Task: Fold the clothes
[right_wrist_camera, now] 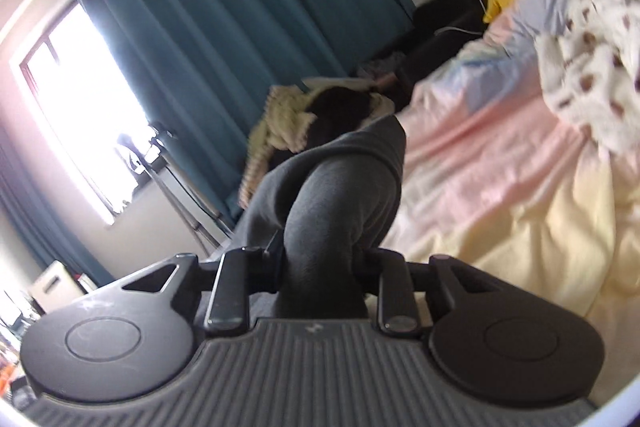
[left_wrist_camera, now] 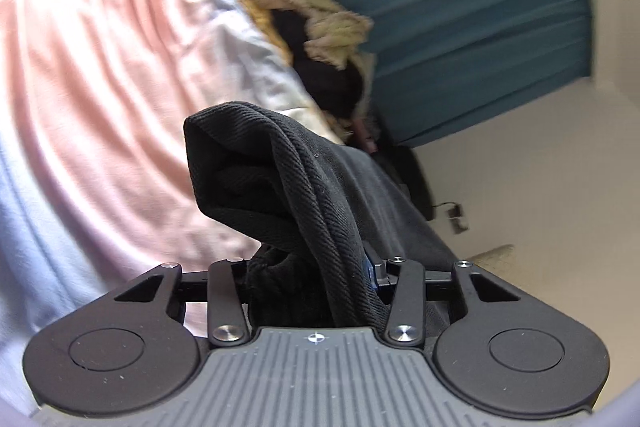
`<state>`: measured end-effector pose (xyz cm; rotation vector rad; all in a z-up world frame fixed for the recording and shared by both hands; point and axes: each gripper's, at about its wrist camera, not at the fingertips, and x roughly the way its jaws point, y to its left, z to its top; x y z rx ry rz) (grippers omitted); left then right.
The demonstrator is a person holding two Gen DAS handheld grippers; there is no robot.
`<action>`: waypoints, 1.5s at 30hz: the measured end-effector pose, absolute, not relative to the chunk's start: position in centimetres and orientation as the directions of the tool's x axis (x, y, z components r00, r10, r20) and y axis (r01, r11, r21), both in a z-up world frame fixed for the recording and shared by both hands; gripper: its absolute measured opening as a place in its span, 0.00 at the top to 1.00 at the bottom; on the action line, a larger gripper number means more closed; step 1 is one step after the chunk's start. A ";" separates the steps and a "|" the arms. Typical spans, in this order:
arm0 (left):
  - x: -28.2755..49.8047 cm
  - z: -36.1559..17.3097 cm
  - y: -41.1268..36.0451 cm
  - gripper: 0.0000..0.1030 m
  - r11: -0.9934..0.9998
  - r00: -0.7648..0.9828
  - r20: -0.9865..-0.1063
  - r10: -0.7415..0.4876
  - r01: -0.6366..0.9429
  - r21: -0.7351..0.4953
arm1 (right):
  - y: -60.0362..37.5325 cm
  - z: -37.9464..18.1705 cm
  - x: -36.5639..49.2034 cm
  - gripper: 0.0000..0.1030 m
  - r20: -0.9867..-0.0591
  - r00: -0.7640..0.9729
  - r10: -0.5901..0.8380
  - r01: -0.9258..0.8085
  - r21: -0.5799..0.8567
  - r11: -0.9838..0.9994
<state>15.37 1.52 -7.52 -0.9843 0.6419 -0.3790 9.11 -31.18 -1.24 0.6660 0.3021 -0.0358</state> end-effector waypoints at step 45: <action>16.7 -10.9 -29.1 0.20 0.641 0.560 -0.352 -0.750 0.486 -0.594 | -61.2 -9.9 -9.0 0.11 -0.430 0.811 -0.396 0.582 0.527 0.619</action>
